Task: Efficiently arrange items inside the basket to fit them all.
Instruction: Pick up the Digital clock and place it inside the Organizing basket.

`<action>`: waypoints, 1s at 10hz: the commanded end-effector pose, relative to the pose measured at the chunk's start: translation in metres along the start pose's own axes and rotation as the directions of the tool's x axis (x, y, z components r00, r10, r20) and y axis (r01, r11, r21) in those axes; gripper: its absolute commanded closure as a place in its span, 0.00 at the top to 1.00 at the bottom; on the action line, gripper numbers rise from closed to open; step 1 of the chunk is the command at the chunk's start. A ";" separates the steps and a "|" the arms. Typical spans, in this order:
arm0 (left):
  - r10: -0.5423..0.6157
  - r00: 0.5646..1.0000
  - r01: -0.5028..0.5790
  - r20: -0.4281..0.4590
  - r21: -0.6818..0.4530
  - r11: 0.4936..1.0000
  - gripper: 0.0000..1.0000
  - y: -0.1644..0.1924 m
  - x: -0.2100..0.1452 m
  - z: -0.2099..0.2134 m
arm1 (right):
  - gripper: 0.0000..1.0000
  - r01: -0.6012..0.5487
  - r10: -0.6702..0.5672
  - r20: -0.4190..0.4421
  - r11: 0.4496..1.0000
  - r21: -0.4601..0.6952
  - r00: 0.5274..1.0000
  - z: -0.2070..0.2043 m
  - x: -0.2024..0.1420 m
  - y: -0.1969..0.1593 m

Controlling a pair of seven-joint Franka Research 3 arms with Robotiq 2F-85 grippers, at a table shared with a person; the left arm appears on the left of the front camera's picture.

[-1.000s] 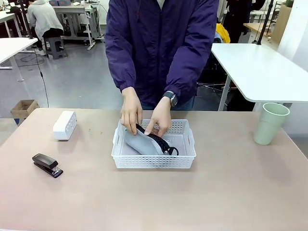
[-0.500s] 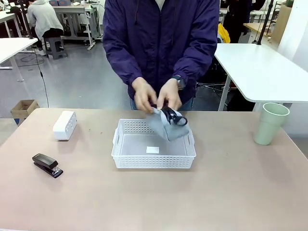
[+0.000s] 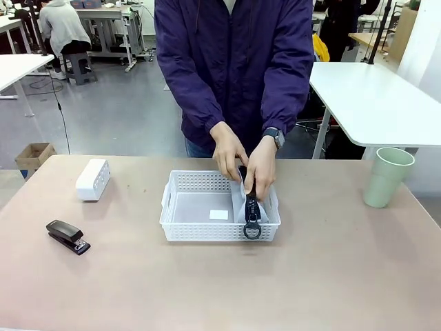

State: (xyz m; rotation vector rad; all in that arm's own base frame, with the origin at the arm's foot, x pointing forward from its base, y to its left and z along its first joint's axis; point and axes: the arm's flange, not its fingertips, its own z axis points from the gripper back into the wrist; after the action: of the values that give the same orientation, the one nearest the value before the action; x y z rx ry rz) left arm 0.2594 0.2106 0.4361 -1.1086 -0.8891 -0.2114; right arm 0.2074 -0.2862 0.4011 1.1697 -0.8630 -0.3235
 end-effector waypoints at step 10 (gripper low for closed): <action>-0.026 1.000 0.026 0.010 -0.007 1.000 1.00 -0.002 0.004 0.000 | 1.00 -0.030 0.030 0.012 1.000 0.001 0.999 -0.002 0.001 0.004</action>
State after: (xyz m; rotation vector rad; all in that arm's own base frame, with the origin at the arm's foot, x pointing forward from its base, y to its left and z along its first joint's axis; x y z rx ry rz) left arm 0.2591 0.2096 0.4390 -1.0976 -0.8775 -0.2137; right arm 0.2051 -0.2832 0.4048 1.1536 -0.8472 -0.3240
